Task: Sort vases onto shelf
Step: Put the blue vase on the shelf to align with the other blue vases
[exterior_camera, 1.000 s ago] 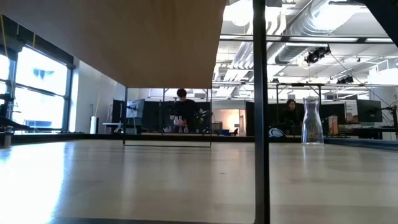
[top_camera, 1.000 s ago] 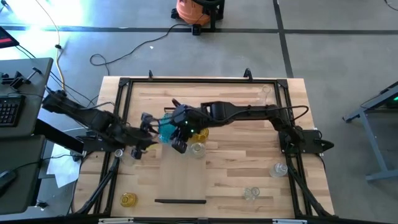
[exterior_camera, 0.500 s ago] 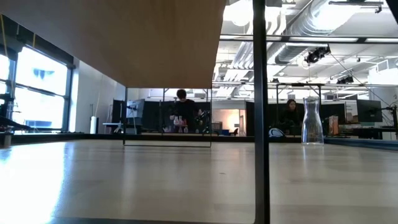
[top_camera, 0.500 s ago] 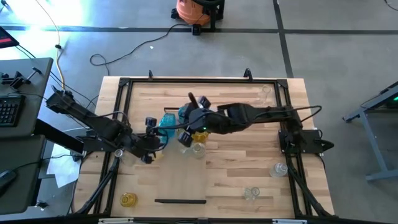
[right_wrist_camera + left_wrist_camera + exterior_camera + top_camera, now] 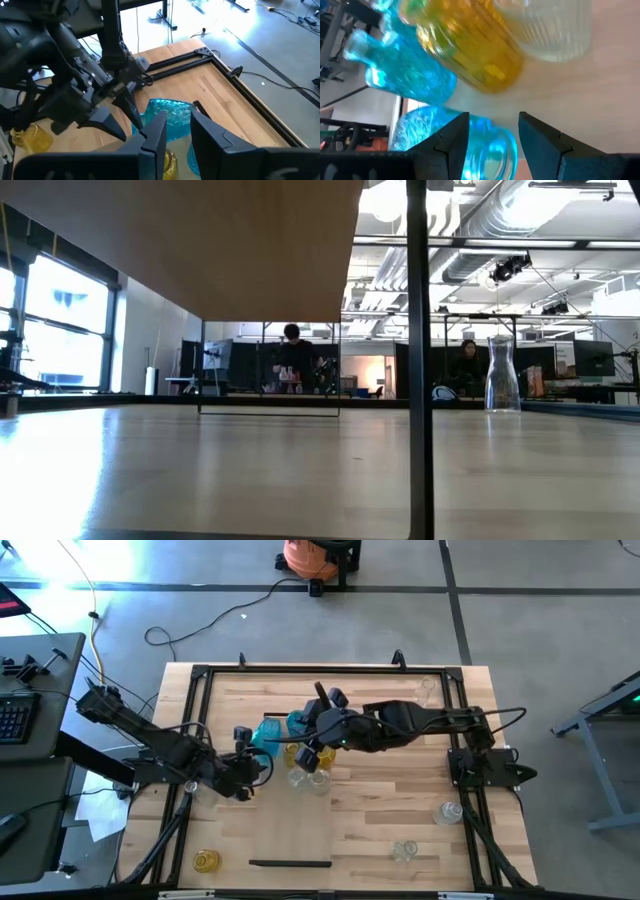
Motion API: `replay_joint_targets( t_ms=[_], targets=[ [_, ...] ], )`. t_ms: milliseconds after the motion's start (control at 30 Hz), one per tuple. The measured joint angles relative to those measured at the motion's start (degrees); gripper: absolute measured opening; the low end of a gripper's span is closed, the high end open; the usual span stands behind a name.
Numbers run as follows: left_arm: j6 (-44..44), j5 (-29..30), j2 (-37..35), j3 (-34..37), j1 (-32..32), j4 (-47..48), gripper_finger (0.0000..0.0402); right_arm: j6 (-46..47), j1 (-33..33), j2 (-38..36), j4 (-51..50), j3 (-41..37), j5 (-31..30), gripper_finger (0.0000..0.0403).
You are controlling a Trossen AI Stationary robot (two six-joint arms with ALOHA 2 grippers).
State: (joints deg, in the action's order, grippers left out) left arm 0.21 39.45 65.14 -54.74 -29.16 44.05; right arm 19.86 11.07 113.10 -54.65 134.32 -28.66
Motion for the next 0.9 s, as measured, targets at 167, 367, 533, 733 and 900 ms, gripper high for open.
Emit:
replay_joint_targets(
  t_ms=[167,367,533,733,900],
  targets=[
    [0.4,0.3,0.0,-2.6,-0.3,1.4,0.0158,-0.7,0.0,0.0,0.0,-0.1,0.2,0.0071],
    [-0.1,0.6,0.0,-4.1,-0.3,3.7,0.0158,-0.9,0.0,0.0,-0.3,-0.2,0.2,0.0071],
    [-2.6,0.1,0.0,-5.7,-1.0,7.5,0.0158,-0.9,0.0,0.0,-0.4,-0.2,0.3,0.0071],
    [-5.1,0.0,0.0,-10.1,-4.3,16.4,0.0158,-0.9,0.0,0.0,-0.4,-0.2,0.7,0.0071],
    [-8.1,-0.2,0.0,-12.7,-7.6,24.5,0.0158,-0.7,0.0,0.0,-0.4,-0.2,0.7,0.0071]
  ],
)
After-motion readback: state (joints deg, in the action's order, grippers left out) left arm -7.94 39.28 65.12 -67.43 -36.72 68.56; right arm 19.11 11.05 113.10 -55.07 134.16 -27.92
